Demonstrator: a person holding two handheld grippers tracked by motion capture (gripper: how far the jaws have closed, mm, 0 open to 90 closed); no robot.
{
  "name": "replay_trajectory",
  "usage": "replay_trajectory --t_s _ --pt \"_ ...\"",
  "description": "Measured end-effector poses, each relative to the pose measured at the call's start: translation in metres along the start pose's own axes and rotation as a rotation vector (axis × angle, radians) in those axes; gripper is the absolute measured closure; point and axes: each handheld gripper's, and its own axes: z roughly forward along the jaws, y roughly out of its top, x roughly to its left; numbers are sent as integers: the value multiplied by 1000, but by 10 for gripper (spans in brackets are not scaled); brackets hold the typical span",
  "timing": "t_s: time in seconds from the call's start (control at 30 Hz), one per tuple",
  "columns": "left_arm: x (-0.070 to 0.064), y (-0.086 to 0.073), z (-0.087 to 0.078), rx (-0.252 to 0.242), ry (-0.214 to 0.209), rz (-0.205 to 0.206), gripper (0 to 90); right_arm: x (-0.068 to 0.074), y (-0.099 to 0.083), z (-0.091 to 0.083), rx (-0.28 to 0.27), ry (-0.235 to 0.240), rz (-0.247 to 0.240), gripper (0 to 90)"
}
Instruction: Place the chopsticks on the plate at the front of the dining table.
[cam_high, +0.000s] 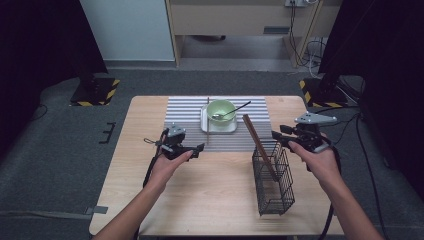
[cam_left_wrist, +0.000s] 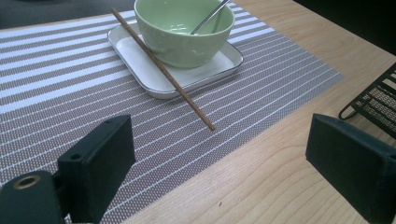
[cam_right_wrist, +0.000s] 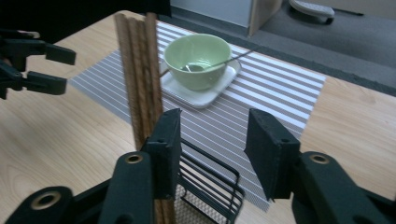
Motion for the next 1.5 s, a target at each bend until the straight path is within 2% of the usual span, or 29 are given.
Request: replay_trajectory --t_s 0.33,0.57,0.77,0.97,1.23,1.37,1.5 --pt "-2 1 -2 -11 -8 19 78 16 14 3 -18 65 -58 724" --pt "-3 0 0 -7 -16 16 78 29 19 16 0 92 -81 754" --pt "-3 1 -1 -11 -21 23 79 35 22 29 5 99 -73 780" --pt "-3 0 -4 -15 -25 22 81 43 25 36 16 88 -92 717" --pt "-6 -4 -7 -20 -33 25 88 51 29 45 35 68 -125 733" --pt "-9 -8 -8 -16 -32 36 89 52 28 49 49 53 -128 742" --pt "-10 -12 -9 -19 -29 29 89 52 28 52 52 43 -135 752"
